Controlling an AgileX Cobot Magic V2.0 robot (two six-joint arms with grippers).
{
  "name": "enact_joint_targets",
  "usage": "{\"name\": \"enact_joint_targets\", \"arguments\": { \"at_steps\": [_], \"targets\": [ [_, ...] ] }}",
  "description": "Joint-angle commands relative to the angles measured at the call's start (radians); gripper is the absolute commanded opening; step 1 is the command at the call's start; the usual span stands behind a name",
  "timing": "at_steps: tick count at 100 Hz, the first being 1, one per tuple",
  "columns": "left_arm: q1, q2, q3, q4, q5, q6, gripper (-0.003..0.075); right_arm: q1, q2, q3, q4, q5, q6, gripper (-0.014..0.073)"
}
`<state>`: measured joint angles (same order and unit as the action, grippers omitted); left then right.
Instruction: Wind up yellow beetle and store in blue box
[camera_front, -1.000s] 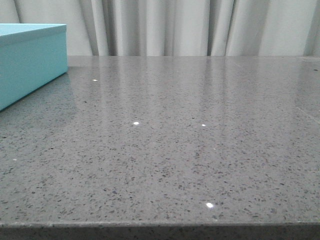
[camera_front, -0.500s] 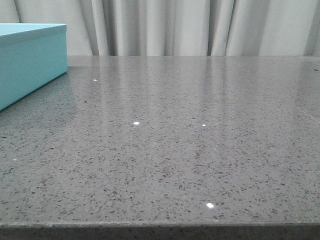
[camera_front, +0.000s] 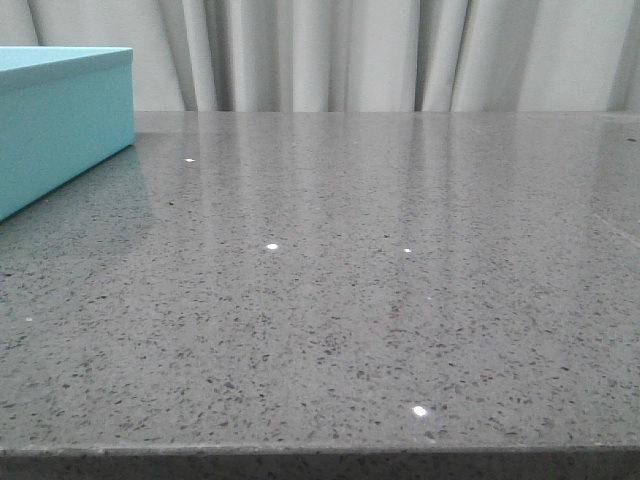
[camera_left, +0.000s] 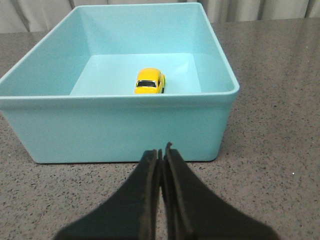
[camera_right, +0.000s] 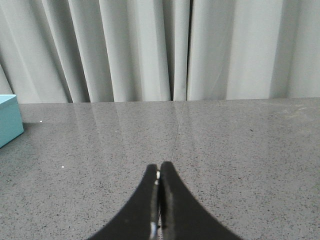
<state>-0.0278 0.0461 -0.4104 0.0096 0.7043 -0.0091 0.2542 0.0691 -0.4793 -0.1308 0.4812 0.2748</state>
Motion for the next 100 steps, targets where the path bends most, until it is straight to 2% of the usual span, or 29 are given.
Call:
{"name": "enact_joint_targets", "arguments": {
  "at_steps": [1,19,29,43,57,75,100],
  "targets": [
    [0.003,0.013,-0.002,-0.010,-0.164,-0.024,-0.0020,-0.001,0.014,-0.022,-0.017,-0.079,-0.010,-0.0059],
    [0.003,0.011,0.159,-0.010,-0.553,-0.024,-0.0020,-0.001,0.014,-0.022,-0.017,-0.079,-0.010,-0.0059],
    [0.003,-0.006,0.254,-0.010,-0.667,-0.024,-0.0020,-0.001,0.014,-0.022,-0.017,-0.079,-0.010,-0.0059],
    [0.003,-0.088,0.369,-0.020,-0.684,-0.024,-0.0020,-0.001,0.014,-0.022,-0.017,-0.079,-0.010,-0.0059],
    [0.011,-0.082,0.452,-0.020,-0.718,-0.024,-0.0020,-0.001,0.017,-0.022,-0.017,-0.080,-0.010,-0.0059],
    [0.011,-0.082,0.449,-0.020,-0.621,-0.024,-0.0020,-0.001,0.017,-0.022,-0.017,-0.080,-0.010,-0.0059],
    [0.011,-0.082,0.449,-0.020,-0.609,-0.024,-0.0020,-0.001,0.017,-0.022,-0.017,-0.080,-0.010,-0.0059]
  ]
}}
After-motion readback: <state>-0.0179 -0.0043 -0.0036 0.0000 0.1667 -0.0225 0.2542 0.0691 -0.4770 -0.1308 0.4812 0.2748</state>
